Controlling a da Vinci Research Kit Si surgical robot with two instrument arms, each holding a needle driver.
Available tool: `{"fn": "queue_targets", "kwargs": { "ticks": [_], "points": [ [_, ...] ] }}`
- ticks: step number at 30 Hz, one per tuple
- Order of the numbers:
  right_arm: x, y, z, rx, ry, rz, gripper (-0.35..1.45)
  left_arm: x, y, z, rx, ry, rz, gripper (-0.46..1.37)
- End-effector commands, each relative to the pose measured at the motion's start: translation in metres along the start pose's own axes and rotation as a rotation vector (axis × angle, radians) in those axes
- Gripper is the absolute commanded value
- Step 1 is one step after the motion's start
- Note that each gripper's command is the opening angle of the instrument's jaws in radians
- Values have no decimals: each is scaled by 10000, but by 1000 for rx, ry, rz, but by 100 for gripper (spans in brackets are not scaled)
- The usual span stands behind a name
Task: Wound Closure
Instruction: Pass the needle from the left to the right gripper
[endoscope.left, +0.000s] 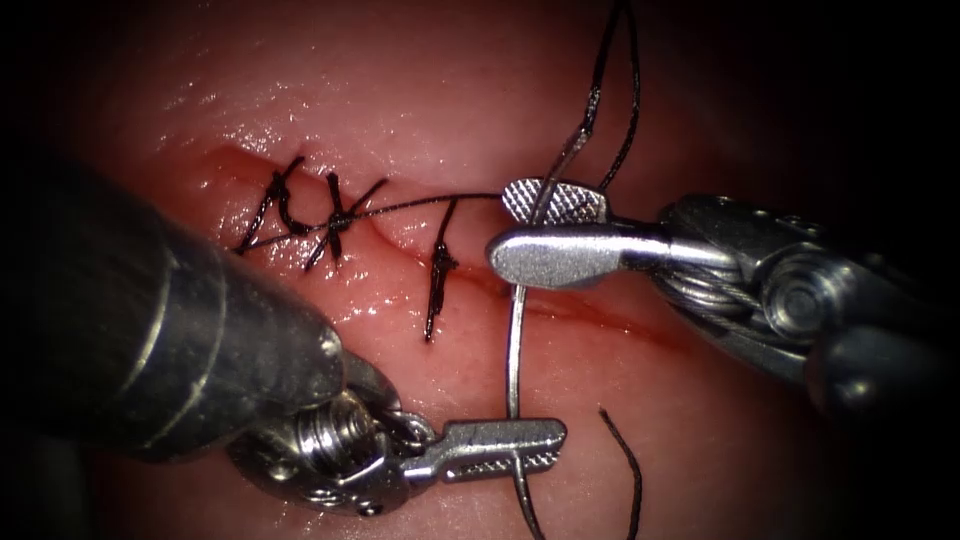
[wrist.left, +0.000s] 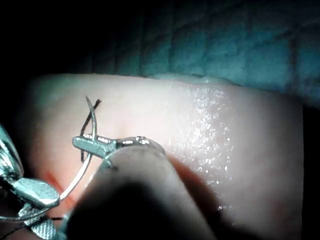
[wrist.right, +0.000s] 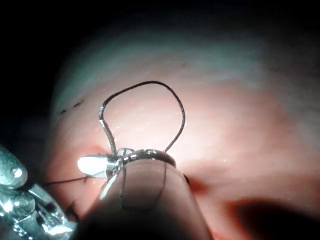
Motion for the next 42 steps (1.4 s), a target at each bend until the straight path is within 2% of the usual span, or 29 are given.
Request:
{"fn": "queue_targets", "kwargs": {
  "ticks": [1, 10, 14, 16, 18, 19, 20, 21, 22, 28, 34, 35, 36, 37, 39, 42],
  "points": [
    [-1, 0, 1, 5, -1, -1, 107, -1, -1, -1, -9, -3, 0, -35],
    [-4, 2, 2, 8, -3, -5, 86, 3, -2, 0, -8, -13, -1, -35],
    [-4, 2, 3, 7, -2, -5, 82, 5, -2, 0, -8, -14, -2, -35],
    [-4, 2, 4, 6, -2, -5, 70, 6, -2, 1, -8, -14, -2, -35],
    [-4, 3, 4, 8, -3, -5, 51, 6, -2, 1, -8, -14, -2, -35],
    [-3, 3, 3, 4, 0, -5, 31, 6, -2, 0, -8, -14, -2, -35],
    [-3, 4, 2, -3, 10, -5, -2, 6, -2, 0, -8, -14, -2, -35],
    [-2, 5, 2, -14, 16, -5, -24, 6, -2, 0, -8, -14, -2, -35],
    [0, 6, 1, -24, 24, -5, -35, 6, -2, 0, -8, -14, -2, -35],
    [7, 13, -6, -48, 27, -3, -35, 7, -2, 0, -8, -14, -2, -35],
    [13, 9, -7, -71, 30, 4, -35, 7, -2, 1, -10, -20, -8, -35],
    [14, 9, -7, -73, 32, 5, -35, 7, -2, 1, -6, -26, -25, -10],
    [15, 9, -7, -76, 34, -1, -35, 7, -3, 2, 1, -35, -43, 33],
    [17, 9, -7, -80, 36, -11, -35, 6, -3, 2, 8, -43, -55, 65],
    [18, 10, -8, -84, 38, -28, -35, 6, -3, 2, 21, -45, -73, 81],
    [20, 12, -9, -91, 41, -58, -35, 5, -3, 2, 42, -43, -85, 93]
  ]
}}
